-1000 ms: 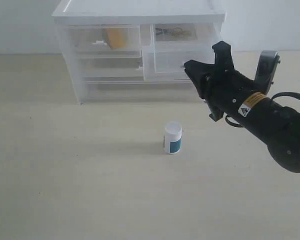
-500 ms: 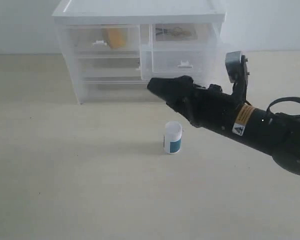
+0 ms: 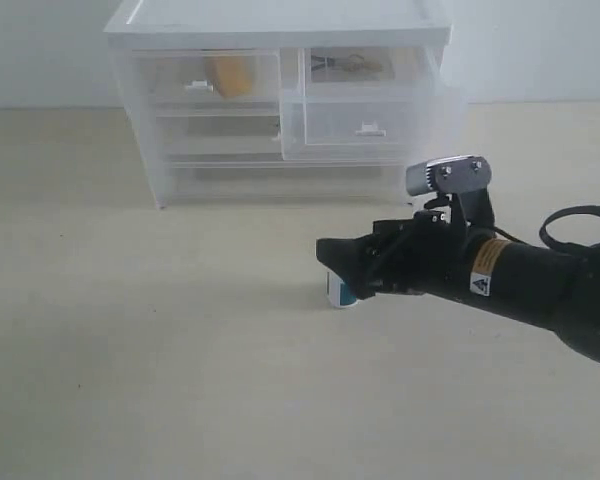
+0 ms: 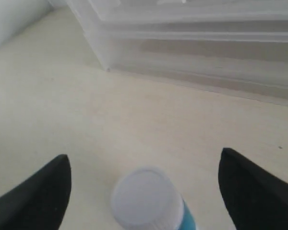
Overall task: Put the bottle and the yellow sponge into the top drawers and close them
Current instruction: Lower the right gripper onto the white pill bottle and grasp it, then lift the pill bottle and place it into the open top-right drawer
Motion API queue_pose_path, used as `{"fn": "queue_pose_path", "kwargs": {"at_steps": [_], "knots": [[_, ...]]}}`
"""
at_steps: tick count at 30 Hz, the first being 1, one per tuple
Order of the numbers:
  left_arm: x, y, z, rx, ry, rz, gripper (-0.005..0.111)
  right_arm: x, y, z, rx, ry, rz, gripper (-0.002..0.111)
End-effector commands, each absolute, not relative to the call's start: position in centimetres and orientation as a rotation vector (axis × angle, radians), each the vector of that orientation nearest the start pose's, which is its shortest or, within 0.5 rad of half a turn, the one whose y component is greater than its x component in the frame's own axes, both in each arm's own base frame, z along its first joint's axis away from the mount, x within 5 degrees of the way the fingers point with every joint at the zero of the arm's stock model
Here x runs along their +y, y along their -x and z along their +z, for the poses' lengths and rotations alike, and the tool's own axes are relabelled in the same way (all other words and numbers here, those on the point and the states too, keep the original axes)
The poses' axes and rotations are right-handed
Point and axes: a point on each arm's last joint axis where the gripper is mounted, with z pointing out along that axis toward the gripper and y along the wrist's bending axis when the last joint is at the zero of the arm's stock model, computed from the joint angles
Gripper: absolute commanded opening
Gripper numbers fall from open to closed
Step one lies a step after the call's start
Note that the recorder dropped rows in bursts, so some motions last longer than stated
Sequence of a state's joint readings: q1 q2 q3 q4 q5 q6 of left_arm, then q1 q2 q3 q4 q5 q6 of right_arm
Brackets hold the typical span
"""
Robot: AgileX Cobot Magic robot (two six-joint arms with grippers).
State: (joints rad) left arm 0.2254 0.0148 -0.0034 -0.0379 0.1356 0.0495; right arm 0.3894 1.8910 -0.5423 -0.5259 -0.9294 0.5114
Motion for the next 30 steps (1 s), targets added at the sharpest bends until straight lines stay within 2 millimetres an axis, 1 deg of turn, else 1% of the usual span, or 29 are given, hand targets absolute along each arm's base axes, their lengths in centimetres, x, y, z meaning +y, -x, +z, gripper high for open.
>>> {"fn": "queue_pose_path", "kwargs": {"at_steps": [1,4,5,6,7,9,11,12,14,16,19,21,23,25,27,28,30], "knots": [[1.2,-5.7,20.1,1.624,0.17,0.176,0.004,15.1,-26.4,10.8,2.003,0.637,0.643,0.077],[1.2,-5.7,20.1,1.624,0.17,0.176,0.004,16.1,-26.7,10.6,1.968,0.736,0.599,0.077],[1.2,-5.7,20.1,1.624,0.17,0.176,0.004,16.1,-27.1,10.4,1.982,0.742,0.581,0.076],[1.2,-5.7,20.1,1.624,0.17,0.176,0.004,16.2,-27.5,10.1,1.997,0.747,0.565,0.074],[1.2,-5.7,20.1,1.624,0.17,0.176,0.004,16.3,-27.7,9.8,2.016,0.754,0.554,0.068],[1.2,-5.7,20.1,1.624,0.17,0.176,0.004,16.2,-28.0,9.4,2.054,0.765,0.518,0.044],[1.2,-5.7,20.1,1.624,0.17,0.176,0.004,16.1,-28.0,9.5,2.08,0.737,0.523,0.011],[1.2,-5.7,20.1,1.624,0.17,0.176,0.004,16.0,-27.7,9.8,2.087,0.716,0.542,0.0],[1.2,-5.7,20.1,1.624,0.17,0.176,0.004,16.0,-26.8,10.9,2.08,0.706,0.612,0.003],[1.2,-5.7,20.1,1.624,0.17,0.176,0.004,16.1,-25.3,12.8,2.05,0.743,0.704,0.003],[1.2,-5.7,20.1,1.624,0.17,0.176,0.004,16.1,-22.4,17.4,1.951,0.823,0.872,0.002],[1.2,-5.7,20.1,1.624,0.17,0.176,0.004,15.7,-20.9,20.6,1.856,0.884,0.876,0.002],[1.2,-5.7,20.1,1.624,0.17,0.176,0.004,14.7,-20.0,24.0,1.768,0.889,0.751,0.002],[1.2,-5.7,20.1,1.624,0.17,0.176,0.004,12.9,-19.5,28.0,1.684,0.832,0.53,0.002],[1.2,-5.7,20.1,1.624,0.17,0.176,0.004,11.4,-19.0,31.6,1.609,0.771,0.343,0.002],[1.2,-5.7,20.1,1.624,0.17,0.176,0.004,10.9,-18.9,33.1,1.563,0.778,0.249,0.002],[1.2,-5.7,20.1,1.624,0.17,0.176,0.004,10.9,-18.9,35.4,1.471,0.828,0.127,0.002]]}}
